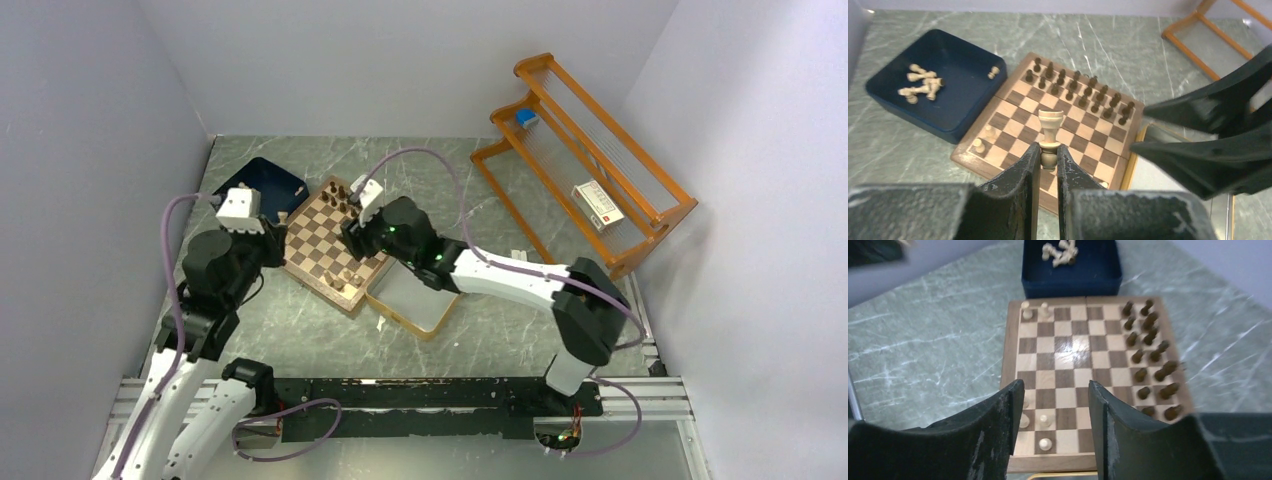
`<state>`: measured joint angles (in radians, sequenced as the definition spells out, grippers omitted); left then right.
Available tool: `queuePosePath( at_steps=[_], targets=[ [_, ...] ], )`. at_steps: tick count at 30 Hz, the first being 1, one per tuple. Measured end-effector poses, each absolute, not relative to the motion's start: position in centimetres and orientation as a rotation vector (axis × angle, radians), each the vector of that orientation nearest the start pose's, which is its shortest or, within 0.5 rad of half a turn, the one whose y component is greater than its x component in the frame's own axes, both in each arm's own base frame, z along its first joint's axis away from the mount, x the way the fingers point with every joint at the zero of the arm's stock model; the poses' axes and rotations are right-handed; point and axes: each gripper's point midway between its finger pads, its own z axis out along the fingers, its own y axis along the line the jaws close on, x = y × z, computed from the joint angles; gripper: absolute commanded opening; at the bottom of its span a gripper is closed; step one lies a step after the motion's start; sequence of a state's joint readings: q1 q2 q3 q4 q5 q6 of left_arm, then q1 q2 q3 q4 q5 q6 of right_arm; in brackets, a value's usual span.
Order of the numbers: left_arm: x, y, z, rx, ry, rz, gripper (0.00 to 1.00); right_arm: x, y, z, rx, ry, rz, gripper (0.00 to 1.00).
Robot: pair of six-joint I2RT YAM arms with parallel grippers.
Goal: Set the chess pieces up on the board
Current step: Place the chess piece on the chessboard.
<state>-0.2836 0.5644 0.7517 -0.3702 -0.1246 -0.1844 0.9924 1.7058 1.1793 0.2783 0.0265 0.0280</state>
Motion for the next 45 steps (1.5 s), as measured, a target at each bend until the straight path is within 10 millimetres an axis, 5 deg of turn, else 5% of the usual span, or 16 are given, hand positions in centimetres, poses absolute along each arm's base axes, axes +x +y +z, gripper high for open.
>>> queuePosePath(
  at_steps=[5,13,24,33,45],
  targets=[
    [26.6,-9.3,24.3,0.122,1.886,-0.359,0.11,28.5,41.0,23.9,-0.913,1.513,0.609,0.57],
    [25.3,-15.1,20.9,0.351,2.057,-0.689,0.1,24.5,37.1,23.0,-1.248,1.194,0.454,0.59],
    [23.3,-18.2,22.3,0.523,2.093,-0.936,0.11,23.4,38.3,21.7,-1.531,0.883,0.289,0.63],
    [22.1,-18.5,20.2,0.569,2.199,-0.995,0.12,23.6,40.4,20.7,-1.629,0.776,0.138,0.63],
    [21.4,-18.6,19.5,0.591,2.255,-1.028,0.11,23.1,41.2,19.9,-1.695,0.692,0.076,0.17]
  ],
)
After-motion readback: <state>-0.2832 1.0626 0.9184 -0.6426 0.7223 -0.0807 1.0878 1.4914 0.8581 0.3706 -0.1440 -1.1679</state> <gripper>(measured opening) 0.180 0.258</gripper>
